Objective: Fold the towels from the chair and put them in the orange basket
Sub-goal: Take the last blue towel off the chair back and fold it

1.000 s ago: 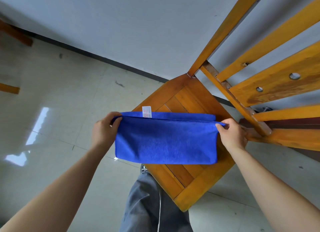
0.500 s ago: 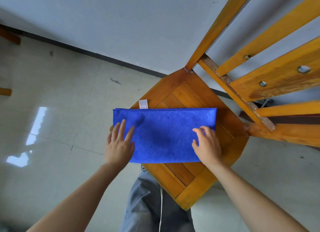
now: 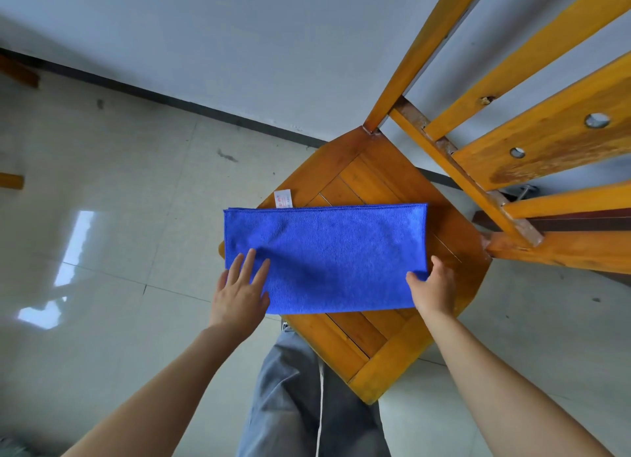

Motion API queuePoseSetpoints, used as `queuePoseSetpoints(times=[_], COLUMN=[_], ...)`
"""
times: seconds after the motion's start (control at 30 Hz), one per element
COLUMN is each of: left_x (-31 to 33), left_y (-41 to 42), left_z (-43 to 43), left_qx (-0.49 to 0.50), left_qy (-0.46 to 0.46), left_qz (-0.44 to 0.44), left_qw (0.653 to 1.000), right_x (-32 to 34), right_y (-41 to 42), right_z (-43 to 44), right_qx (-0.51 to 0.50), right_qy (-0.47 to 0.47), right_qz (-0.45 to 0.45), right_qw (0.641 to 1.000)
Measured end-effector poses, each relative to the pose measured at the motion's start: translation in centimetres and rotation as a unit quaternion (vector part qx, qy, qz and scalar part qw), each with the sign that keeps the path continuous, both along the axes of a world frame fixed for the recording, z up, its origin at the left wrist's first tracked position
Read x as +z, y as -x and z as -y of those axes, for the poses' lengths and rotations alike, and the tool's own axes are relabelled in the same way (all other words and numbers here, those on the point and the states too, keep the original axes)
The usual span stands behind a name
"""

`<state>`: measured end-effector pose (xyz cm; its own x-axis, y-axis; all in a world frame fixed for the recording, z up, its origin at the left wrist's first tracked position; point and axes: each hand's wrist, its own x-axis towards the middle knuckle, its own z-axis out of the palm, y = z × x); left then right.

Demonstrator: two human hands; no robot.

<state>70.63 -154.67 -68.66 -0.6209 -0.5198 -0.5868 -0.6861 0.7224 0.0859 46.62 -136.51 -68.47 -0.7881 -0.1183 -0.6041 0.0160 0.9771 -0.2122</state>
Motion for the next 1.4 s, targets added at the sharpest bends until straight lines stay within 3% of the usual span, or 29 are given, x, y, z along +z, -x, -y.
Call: queuePoseSetpoints(times=[0.4,0.57,0.67,0.87,0.97,1.1,1.23,1.33,1.4], left_x=[0.5,1.8,2.0,2.1,2.3,2.4,2.0,2.2,2.1], left_y=[0.9,2.7,4.0,4.9,4.5,3.8,3.9,4.6,4.7], left_z=[-3.9,-4.6,-5.5,-6.8,-6.8,-5.9,-5.3,-5.0,-4.6], left_qx=[-0.059,-0.073,-0.09,-0.1,-0.088,0.005,0.208,0.412,0.492], left_qy=[-0.048,-0.085,-0.096,-0.104,-0.11,-0.173,-0.272,-0.347,-0.377], left_qz=[0.033,0.065,0.064,0.076,0.069,0.048,-0.053,-0.116,-0.131], left_qw=[0.997,0.992,0.989,0.987,0.988,0.984,0.938,0.834,0.773], right_x=[-0.4,1.9,2.3,2.8,3.7,7.0,6.8,5.8,5.6], right_y=[1.6,2.4,3.0,3.5,2.9,-0.9,-6.5,-9.3,-10.4], right_z=[-0.7,-3.2,-6.2,-9.8,-8.8,-3.9,0.3,3.2,5.0], right_qx=[-0.135,-0.243,-0.305,-0.349,-0.345,-0.209,-0.054,-0.078,-0.106], right_qy=[0.068,0.139,0.133,0.163,0.192,0.262,0.25,0.251,0.268], right_qz=[0.115,0.029,-0.031,0.098,0.068,0.015,0.069,0.112,0.136], right_qw=[0.982,0.96,0.942,0.918,0.916,0.942,0.964,0.958,0.948])
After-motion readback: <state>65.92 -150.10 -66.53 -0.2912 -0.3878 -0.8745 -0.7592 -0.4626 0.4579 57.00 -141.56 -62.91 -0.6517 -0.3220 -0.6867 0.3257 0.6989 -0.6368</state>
